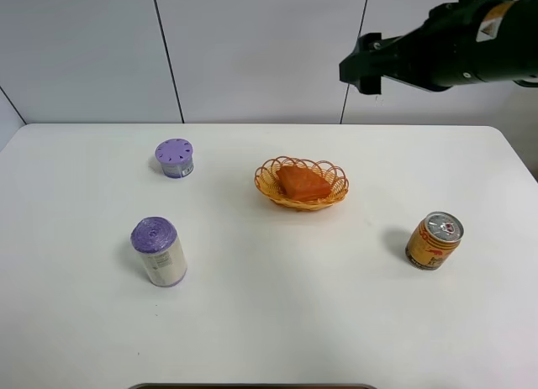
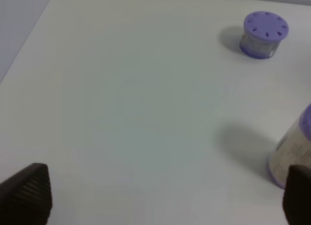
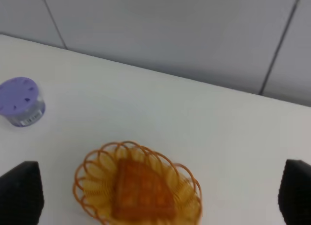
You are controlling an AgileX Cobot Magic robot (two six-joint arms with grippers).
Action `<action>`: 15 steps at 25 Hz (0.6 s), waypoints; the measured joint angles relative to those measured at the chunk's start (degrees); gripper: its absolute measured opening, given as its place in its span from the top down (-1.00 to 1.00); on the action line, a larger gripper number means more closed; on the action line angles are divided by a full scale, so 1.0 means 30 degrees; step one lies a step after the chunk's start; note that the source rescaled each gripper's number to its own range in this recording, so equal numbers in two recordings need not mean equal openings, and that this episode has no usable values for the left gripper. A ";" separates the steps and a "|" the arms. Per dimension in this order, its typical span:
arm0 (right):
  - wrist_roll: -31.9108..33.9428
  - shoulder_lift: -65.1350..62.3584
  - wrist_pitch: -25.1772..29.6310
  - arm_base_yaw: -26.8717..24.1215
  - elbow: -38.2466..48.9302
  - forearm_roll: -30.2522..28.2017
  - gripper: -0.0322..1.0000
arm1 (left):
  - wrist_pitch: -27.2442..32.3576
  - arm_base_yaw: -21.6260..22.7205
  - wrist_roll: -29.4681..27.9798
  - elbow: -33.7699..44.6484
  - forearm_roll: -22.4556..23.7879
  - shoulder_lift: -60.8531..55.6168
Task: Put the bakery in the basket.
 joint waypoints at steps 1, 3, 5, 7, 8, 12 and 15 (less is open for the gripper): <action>-0.0018 -0.0516 0.0000 -0.0245 0.0550 0.0000 -1.00 | 0.0000 0.0000 0.0000 0.0000 0.0000 0.0000; -0.0018 -0.1781 0.0048 -0.0820 0.1433 -0.0117 -1.00 | 0.0000 0.0000 0.0000 0.0000 0.0000 0.0000; -0.0018 -0.3029 0.0148 -0.1343 0.2131 -0.0433 -1.00 | 0.0000 0.0000 0.0000 0.0000 0.0000 0.0000; -0.0018 -0.4552 0.0550 -0.1657 0.2529 -0.0834 -1.00 | 0.0000 0.0000 0.0000 0.0000 0.0000 0.0000; -0.0018 -0.5205 0.0867 -0.1745 0.2608 -0.1074 -1.00 | 0.0000 0.0000 0.0000 0.0000 0.0000 0.0000; -0.0018 -0.8172 0.2994 -0.1745 0.2642 -0.1707 -1.00 | 0.0000 0.0000 0.0000 0.0000 0.0000 0.0000; -0.0018 -1.0104 0.5451 -0.1745 0.2642 -0.2272 -1.00 | 0.0000 0.0000 0.0000 0.0000 0.0000 0.0000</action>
